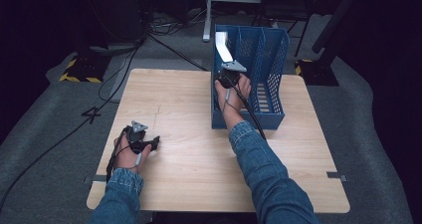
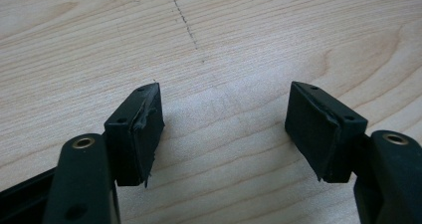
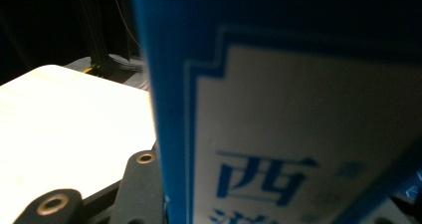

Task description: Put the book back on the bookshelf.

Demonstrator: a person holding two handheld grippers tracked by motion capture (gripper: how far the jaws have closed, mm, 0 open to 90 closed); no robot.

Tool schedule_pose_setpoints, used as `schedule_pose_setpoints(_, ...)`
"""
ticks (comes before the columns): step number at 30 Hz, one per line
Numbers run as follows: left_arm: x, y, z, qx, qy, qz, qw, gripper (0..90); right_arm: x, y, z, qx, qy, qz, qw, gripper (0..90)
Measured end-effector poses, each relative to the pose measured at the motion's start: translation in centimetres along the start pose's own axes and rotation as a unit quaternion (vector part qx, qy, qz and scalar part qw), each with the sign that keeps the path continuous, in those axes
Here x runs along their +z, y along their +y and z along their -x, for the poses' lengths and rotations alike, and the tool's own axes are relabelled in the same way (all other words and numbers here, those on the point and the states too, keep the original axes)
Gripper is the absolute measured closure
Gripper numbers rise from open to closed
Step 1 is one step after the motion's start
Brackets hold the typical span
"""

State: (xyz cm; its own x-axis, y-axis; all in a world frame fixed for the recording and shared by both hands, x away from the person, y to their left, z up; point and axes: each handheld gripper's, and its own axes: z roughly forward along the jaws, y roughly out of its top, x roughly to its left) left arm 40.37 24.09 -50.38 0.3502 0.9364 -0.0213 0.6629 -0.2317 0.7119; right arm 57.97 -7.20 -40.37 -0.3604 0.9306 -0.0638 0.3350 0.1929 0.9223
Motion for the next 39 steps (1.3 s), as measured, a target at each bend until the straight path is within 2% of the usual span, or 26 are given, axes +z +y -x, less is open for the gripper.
schedule_pose_setpoints(6,0.0,0.0,0.0,0.0,0.0,0.0,1.0,31.5,-0.1,-0.2,0.2,0.002,0.001,0.004,1.0,56.3)
schedule_pose_setpoints(13,0.0,0.0,0.0,0.0,-0.001,-0.001,1.0,31.5,-0.5,-0.3,0.7,0.01,0.017,0.004,0.9998,50.5)
schedule_pose_setpoints(17,0.0,0.0,0.0,-0.005,-0.006,0.0,1.0,30.7,-1.4,0.1,1.0,0.01,0.029,0.015,0.9994,48.5)
schedule_pose_setpoints(23,0.0,0.0,0.0,0.002,-0.003,0.0,1.0,30.2,-4.0,0.8,1.4,0.001,0.045,0.036,0.9984,45.6)
schedule_pose_setpoints(29,-0.1,-0.1,-0.4,-0.007,-0.018,0.002,0.9998,29.8,-7.8,1.6,2.5,-0.002,0.081,0.056,0.9951,44.1)
schedule_pose_setpoints(32,-0.1,-0.1,-0.4,0.0,-0.019,0.002,0.9998,29.8,-9.8,1.8,3.5,0.005,0.107,0.052,0.9928,43.7)
schedule_pose_setpoints(33,-0.1,-0.1,-0.4,0.0,-0.019,0.002,0.9998,29.8,-9.8,1.8,3.5,0.005,0.107,0.052,0.9928,43.7)
schedule_pose_setpoints(35,0.0,0.0,-0.2,0.009,-0.012,-0.001,0.9999,29.6,-11.4,1.7,4.5,0.006,0.116,0.052,0.9919,43.1)
schedule_pose_setpoints(38,0.0,0.0,-0.3,0.008,-0.014,-0.001,0.9999,29.0,-13.4,1.5,6.0,0.0,0.11,0.052,0.9926,42.3)
schedule_pose_setpoints(39,0.0,0.0,-0.3,0.008,-0.014,-0.001,0.9999,28.8,-13.4,1.5,6.0,0.0,0.11,0.052,0.9926,42.3)
